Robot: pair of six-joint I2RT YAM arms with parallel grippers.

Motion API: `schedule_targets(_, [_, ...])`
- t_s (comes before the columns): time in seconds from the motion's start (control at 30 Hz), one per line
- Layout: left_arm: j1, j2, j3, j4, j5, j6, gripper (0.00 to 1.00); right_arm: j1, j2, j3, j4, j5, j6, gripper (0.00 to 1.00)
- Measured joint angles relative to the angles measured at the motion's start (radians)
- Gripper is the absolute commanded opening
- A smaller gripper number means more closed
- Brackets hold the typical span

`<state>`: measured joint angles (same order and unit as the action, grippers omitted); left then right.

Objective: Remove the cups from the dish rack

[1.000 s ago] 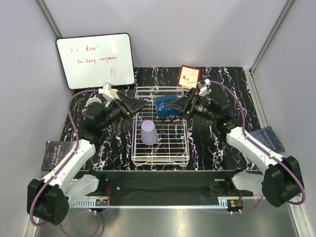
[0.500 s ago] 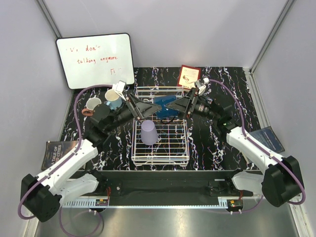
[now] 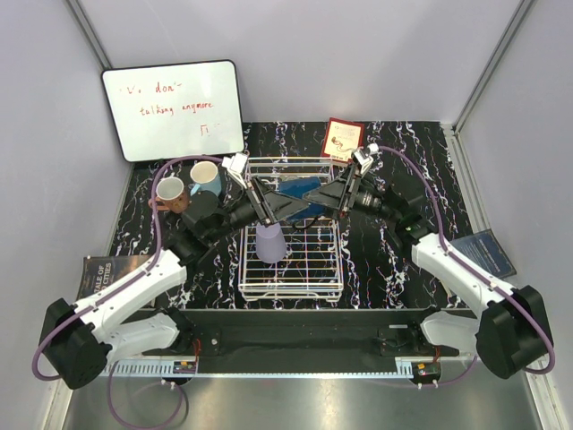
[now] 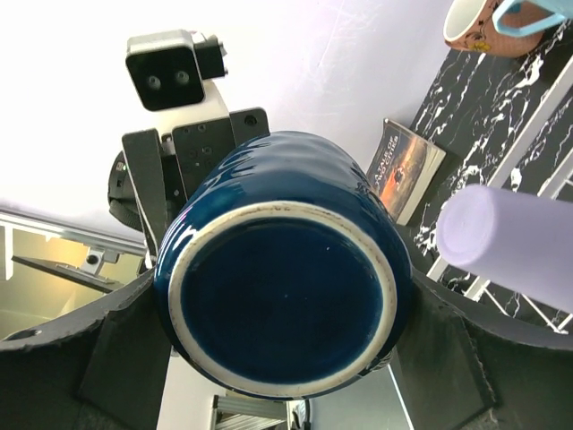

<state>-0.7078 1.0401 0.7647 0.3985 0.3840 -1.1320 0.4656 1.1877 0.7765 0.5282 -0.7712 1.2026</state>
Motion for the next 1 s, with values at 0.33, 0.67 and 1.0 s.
schedule_targets(0.33, [-0.043,0.042,0.021,0.094,0.028,0.007,0.00,-0.009,-0.086,-0.043,-0.013,0.010,0.068,0.00])
schedule_targets(0.67, [-0.082,0.023,0.058,-0.005,-0.055,0.040,0.00,-0.020,-0.106,0.018,-0.157,0.009,-0.004,0.99])
schedule_targets(1.0, [-0.097,-0.006,0.046,-0.031,-0.073,0.068,0.00,-0.001,-0.142,0.095,-0.404,0.057,-0.144,1.00])
